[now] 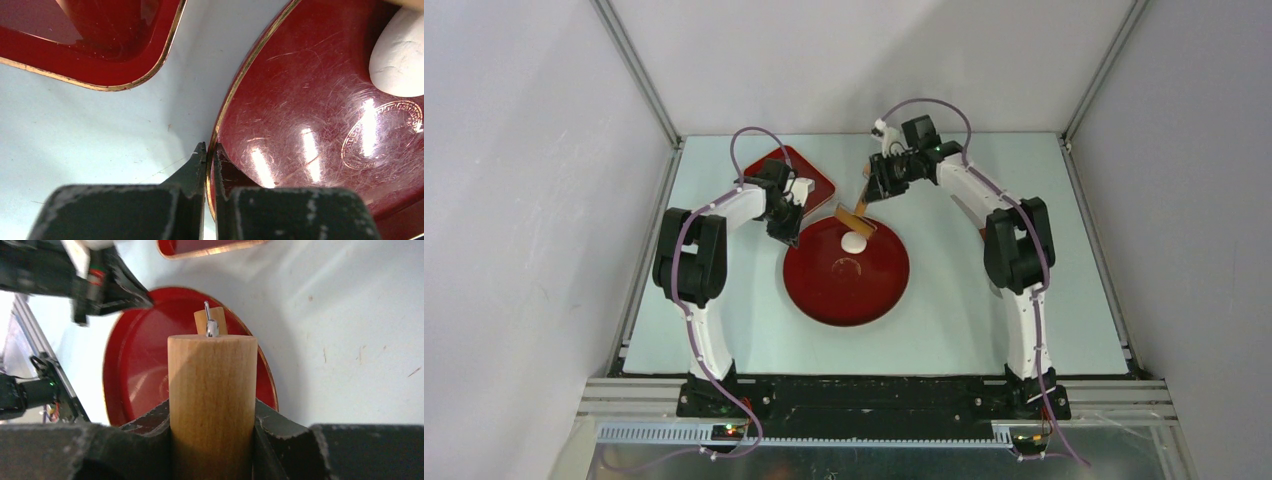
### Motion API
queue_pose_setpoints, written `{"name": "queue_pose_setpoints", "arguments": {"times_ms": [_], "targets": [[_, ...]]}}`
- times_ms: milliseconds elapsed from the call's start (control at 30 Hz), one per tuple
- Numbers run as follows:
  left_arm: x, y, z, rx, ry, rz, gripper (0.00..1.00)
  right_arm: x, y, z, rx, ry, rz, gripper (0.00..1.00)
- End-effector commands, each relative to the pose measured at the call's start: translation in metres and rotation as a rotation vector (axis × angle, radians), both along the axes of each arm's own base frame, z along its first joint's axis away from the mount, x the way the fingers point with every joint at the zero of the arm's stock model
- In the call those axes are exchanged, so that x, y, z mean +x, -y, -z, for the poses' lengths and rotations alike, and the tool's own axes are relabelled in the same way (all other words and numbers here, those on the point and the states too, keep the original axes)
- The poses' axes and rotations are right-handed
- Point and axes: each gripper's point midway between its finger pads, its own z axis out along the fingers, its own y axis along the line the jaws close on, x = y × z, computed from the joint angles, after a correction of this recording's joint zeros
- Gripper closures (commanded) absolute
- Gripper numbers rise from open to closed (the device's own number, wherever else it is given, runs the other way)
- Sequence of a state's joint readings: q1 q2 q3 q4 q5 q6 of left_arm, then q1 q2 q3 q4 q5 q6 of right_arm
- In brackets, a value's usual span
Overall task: Roll out the dumpling wrappers from the dough
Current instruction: Flatten out the dough on the work surface.
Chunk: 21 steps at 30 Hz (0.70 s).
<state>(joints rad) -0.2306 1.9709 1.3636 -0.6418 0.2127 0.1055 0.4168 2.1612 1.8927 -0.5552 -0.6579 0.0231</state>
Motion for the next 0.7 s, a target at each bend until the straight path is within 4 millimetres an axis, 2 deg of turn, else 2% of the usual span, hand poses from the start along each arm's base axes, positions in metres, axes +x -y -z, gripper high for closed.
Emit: {"name": "queue_pose_setpoints", "arguments": {"times_ms": [0, 200, 400, 467, 667], "targets": [[0.003, -0.005, 0.008, 0.021, -0.015, -0.014, 1.00, -0.023, -0.002, 0.030, -0.081, -0.036, -0.079, 1.00], [0.004, -0.005, 0.008, 0.023, -0.014, -0.017, 1.00, -0.058, -0.008, 0.055, -0.177, -0.046, -0.172, 1.00], [0.004, -0.006, 0.008, 0.028, -0.013, -0.020, 1.00, -0.088, -0.016, 0.065, -0.201, -0.060, -0.226, 1.00], [0.004, -0.006, 0.008, 0.028, -0.012, -0.023, 1.00, -0.095, -0.018, 0.063, -0.198, -0.047, -0.236, 1.00], [0.004, -0.007, 0.008, 0.030, -0.012, -0.027, 1.00, -0.106, -0.023, 0.037, -0.193, 0.035, -0.269, 1.00]]}}
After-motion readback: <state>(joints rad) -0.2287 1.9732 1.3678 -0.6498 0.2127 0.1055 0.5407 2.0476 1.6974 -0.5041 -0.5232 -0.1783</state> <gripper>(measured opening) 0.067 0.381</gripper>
